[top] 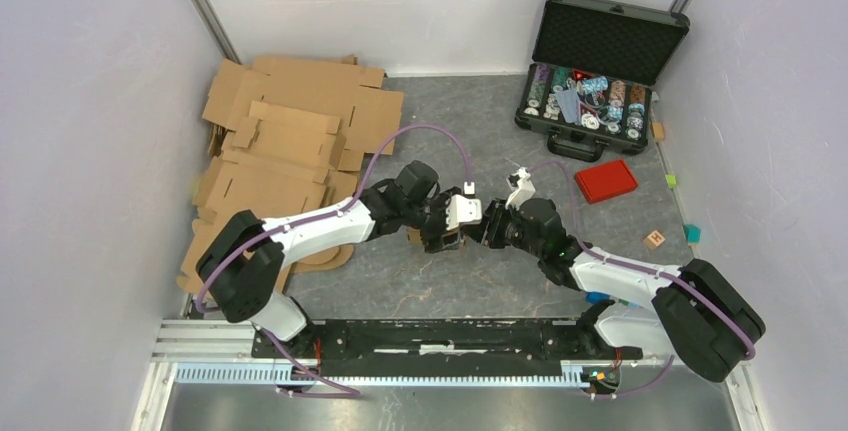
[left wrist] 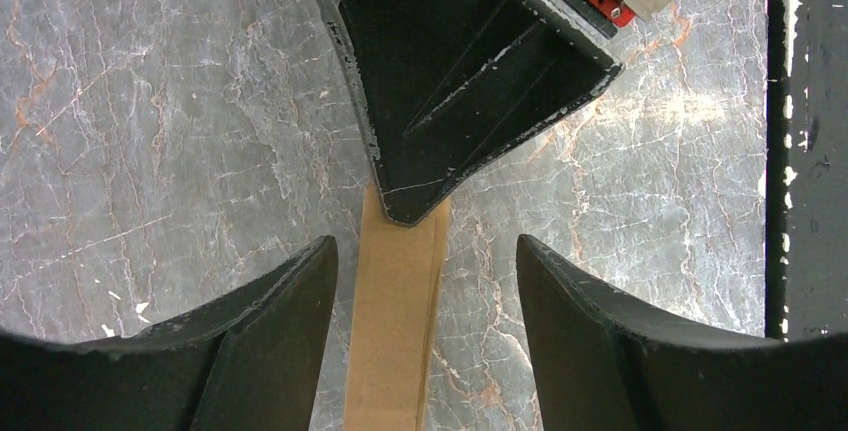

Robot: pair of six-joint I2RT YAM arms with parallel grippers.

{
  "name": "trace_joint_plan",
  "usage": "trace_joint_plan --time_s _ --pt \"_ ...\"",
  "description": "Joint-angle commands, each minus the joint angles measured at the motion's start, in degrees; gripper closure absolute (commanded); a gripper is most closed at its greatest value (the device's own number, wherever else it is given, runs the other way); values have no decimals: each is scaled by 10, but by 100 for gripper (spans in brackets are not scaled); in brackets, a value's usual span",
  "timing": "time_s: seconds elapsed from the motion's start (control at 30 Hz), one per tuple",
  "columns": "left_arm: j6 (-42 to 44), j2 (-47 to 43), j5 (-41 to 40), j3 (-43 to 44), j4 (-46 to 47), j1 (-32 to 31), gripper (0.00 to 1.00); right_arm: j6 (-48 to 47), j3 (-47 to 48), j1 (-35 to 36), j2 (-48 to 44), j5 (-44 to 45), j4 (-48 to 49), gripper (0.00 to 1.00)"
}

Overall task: Fold the paper box
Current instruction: Close the paper box at the center of the board.

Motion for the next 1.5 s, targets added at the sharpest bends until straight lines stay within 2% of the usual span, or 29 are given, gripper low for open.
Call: trace_joint_plan --time_s 0.0,0.33,0.5,0.7,0.8,1.03,1.1,1.17,1.27,1.33,1.47 --pt "24 -18 -5 -6 17 -2 27 -16 10 0 5 -5 -31 71" --pt "33 10 -17 14 -15 -2 38 -21 12 -2 -1 -4 -37 70" --pt "33 -2 -49 6 -21 -2 31 -31 19 -6 -9 1 -50 70" --pt "32 -12 -60 3 -41 12 35 -35 20 -7 -6 -3 -54 70" --pt "39 -12 -61 8 -59 14 40 -35 21 -7 -2 -6 -54 70" --pt "41 -9 -47 13 -65 16 64 -37 25 -8 1 -9 -54 69" --pt "41 -11 -35 14 -66 16 68 -42 29 -11 -1 -11 -56 64" --pt "42 -13 -25 14 -67 16 72 -52 35 -14 -7 -11 -65 51" --pt "37 -13 -24 14 -64 16 73 -68 48 -19 -19 -7 -86 35" --pt "28 -11 -24 16 -61 16 74 -75 53 -22 -27 -2 -99 29" --pt "-2 -2 -30 19 -46 16 75 -86 53 -26 -38 3 -106 24"
